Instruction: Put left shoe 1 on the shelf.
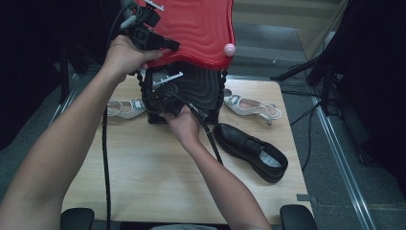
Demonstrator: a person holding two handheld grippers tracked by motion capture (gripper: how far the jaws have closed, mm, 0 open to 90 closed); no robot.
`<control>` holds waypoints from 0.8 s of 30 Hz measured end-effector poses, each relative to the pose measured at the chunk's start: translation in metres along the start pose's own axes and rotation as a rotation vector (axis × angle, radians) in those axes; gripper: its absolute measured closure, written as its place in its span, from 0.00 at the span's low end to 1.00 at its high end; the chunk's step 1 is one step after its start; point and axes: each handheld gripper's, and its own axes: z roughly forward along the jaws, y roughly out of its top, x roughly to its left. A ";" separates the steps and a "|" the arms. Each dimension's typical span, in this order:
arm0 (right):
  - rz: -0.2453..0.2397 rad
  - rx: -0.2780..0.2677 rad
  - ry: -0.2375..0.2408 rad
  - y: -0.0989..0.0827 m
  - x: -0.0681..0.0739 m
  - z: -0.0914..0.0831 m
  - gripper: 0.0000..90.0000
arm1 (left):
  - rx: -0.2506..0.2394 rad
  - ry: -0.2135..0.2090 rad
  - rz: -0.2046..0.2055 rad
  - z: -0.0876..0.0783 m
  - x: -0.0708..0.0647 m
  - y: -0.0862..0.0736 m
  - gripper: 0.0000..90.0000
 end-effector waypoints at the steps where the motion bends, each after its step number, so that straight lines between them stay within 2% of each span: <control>1: 0.002 -0.007 -0.003 -0.001 0.001 0.000 1.00 | -0.003 0.004 0.002 0.000 0.000 -0.001 1.00; 7: 0.009 -0.017 0.015 -0.007 0.001 -0.005 1.00 | 0.005 -0.005 -0.025 -0.003 0.003 -0.001 0.98; 11: 0.031 -0.026 0.053 -0.015 0.003 -0.016 1.00 | 0.005 0.007 -0.035 -0.005 -0.001 0.002 0.92; 13: 0.017 -0.036 0.060 -0.019 0.005 -0.022 1.00 | 0.013 -0.006 -0.037 -0.008 -0.002 0.002 0.86; 16: 0.023 -0.044 0.081 -0.025 0.005 -0.029 1.00 | 0.029 -0.009 -0.009 -0.011 -0.008 -0.001 0.84; 20: 0.011 -0.043 0.078 -0.035 0.003 -0.039 1.00 | 0.008 -0.038 -0.012 -0.021 -0.014 -0.005 0.79; 24: 0.009 -0.053 0.083 -0.048 -0.003 -0.051 1.00 | 0.024 -0.048 -0.007 -0.029 -0.022 -0.011 0.72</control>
